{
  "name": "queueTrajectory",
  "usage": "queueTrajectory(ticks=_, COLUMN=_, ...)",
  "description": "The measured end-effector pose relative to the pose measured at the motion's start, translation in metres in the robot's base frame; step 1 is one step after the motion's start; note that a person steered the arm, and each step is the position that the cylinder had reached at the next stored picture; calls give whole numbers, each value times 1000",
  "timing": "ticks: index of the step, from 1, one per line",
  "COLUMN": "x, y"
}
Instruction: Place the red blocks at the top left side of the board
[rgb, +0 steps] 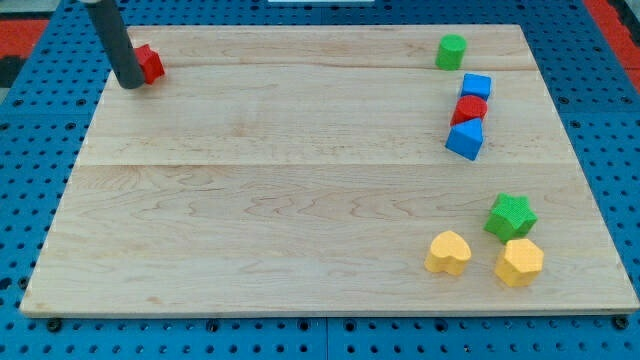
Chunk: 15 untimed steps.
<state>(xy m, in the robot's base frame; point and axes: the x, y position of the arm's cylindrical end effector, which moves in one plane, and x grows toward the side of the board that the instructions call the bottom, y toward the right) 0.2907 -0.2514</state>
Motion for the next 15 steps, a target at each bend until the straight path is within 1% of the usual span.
queueTrajectory(ticks=1, x=-22, y=14)
queueTrajectory(ticks=2, x=-26, y=31)
queueTrajectory(ticks=3, x=2, y=52)
queueTrajectory(ticks=4, x=1, y=106)
queueTrajectory(ticks=5, x=1, y=127)
queueTrajectory(ticks=6, x=1, y=128)
queueTrajectory(ticks=7, x=1, y=156)
queueTrajectory(ticks=8, x=1, y=234)
queueTrajectory(ticks=9, x=1, y=341)
queueTrajectory(ticks=10, x=-4, y=467)
queueTrajectory(ticks=11, x=14, y=534)
queueTrajectory(ticks=12, x=71, y=507)
queueTrajectory(ticks=13, x=85, y=475)
queueTrajectory(ticks=14, x=85, y=445)
queueTrajectory(ticks=15, x=83, y=367)
